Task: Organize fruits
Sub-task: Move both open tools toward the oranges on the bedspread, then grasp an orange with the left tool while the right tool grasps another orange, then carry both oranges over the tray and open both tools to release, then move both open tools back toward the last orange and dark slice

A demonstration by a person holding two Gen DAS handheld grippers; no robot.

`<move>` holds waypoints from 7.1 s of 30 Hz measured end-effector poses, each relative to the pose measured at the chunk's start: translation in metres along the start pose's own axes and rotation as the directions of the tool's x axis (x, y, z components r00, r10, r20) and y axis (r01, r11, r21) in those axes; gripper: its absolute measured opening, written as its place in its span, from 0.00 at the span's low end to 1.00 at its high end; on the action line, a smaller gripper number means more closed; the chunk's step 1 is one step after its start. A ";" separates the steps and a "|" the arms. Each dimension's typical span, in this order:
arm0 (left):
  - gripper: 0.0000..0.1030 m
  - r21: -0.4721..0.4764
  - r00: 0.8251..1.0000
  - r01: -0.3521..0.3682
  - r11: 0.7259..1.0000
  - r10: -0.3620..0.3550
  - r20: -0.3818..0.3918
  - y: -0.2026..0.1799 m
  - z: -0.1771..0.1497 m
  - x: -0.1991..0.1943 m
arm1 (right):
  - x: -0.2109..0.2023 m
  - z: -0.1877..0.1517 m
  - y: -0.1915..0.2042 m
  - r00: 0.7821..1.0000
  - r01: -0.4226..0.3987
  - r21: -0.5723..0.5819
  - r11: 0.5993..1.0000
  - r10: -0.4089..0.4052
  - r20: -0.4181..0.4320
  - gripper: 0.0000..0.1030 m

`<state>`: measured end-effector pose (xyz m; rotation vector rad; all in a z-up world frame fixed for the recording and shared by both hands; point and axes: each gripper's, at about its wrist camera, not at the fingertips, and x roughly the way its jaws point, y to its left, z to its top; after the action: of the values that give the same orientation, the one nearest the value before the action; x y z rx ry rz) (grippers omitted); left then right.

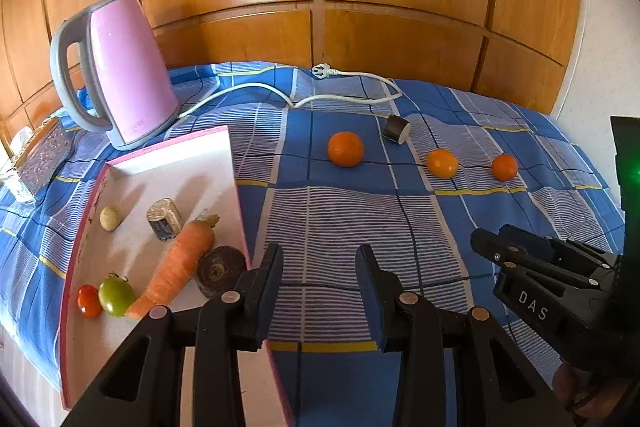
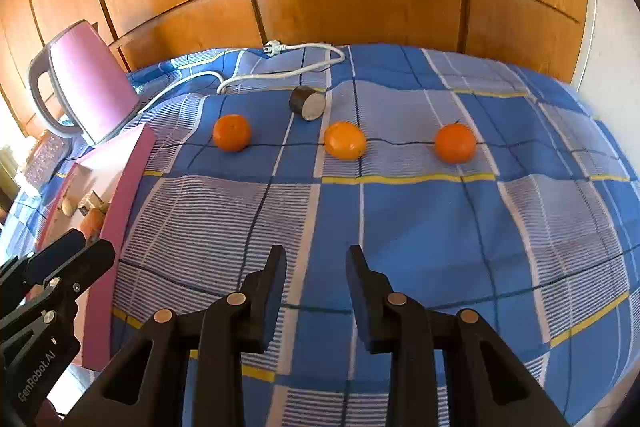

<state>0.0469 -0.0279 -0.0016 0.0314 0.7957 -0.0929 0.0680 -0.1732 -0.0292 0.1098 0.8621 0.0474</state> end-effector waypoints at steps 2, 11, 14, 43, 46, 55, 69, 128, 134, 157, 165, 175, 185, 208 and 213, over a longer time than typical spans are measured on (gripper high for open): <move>0.37 0.003 1.000 0.004 1.000 -0.004 -0.004 -0.003 0.001 0.003 | 0.000 0.001 -0.001 1.000 0.015 -0.012 1.000 -0.015 0.007 0.31; 0.37 0.019 0.999 0.040 0.999 -0.039 -0.030 -0.021 0.010 0.017 | 0.003 0.003 -0.022 0.998 0.058 0.008 0.998 -0.058 0.007 0.31; 0.37 0.029 0.997 0.058 0.998 -0.057 -0.043 -0.029 0.014 0.024 | 0.006 0.003 -0.036 0.997 0.074 0.037 0.997 -0.074 -0.005 0.31; 0.34 0.031 0.977 0.197 0.980 -0.193 -0.094 -0.096 0.069 0.106 | 0.043 0.055 -0.124 0.996 0.081 0.178 0.981 -0.087 0.023 0.36; 0.35 0.029 0.975 0.208 0.978 -0.205 -0.090 -0.101 0.075 0.113 | 0.048 0.062 -0.127 0.997 0.070 0.173 0.982 -0.076 0.028 0.37; 0.40 0.010 0.971 0.222 0.975 -0.220 -0.089 -0.120 0.085 0.148 | 0.083 0.069 -0.116 0.994 0.111 0.067 0.992 -0.111 -0.004 0.38; 0.34 -0.009 0.974 0.202 0.979 -0.202 -0.100 -0.125 0.083 0.176 | 0.088 0.069 -0.118 0.993 0.120 0.067 0.991 -0.120 0.000 0.39; 0.33 -0.045 0.999 0.027 0.999 -0.026 0.027 -0.017 0.023 0.014 | -0.007 0.001 0.011 0.997 0.046 -0.181 0.982 -0.033 0.075 0.37; 0.33 -0.097 0.998 -0.007 0.995 0.012 0.059 0.021 0.017 -0.004 | -0.016 -0.002 0.049 0.996 0.028 -0.265 0.964 -0.004 0.090 0.37; 0.33 -0.293 0.979 -0.180 0.939 0.199 0.038 0.148 -0.019 -0.030 | -0.009 0.006 0.164 0.965 -0.263 -0.356 0.896 0.252 -0.080 0.37; 0.33 -0.325 0.973 -0.211 0.922 0.230 0.021 0.163 -0.022 -0.030 | -0.002 0.013 0.184 0.950 -0.314 -0.330 0.890 0.291 -0.116 0.37; 0.34 -0.355 0.968 -0.238 0.904 0.249 -0.016 0.171 -0.025 -0.022 | 0.009 -0.002 0.193 0.938 -0.343 -0.326 0.881 0.303 -0.168 0.38; 0.35 -0.370 0.968 -0.244 0.896 0.251 -0.032 0.169 -0.028 -0.022 | 0.015 -0.005 0.185 0.931 -0.355 -0.278 0.893 0.310 -0.194 0.40; 0.45 -0.332 0.966 -0.224 0.916 0.253 0.047 0.149 -0.021 -0.043 | -0.004 -0.010 0.173 0.936 -0.347 -0.266 0.899 0.317 -0.149 0.45; 0.45 -0.314 0.970 -0.212 0.925 0.238 0.045 0.140 -0.022 -0.043 | -0.004 -0.008 0.164 0.941 -0.333 -0.236 0.913 0.308 -0.138 0.45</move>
<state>0.0145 0.1159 0.0132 -0.1753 0.7121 0.2476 0.0598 -0.0098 -0.0129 0.0045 0.9215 0.4767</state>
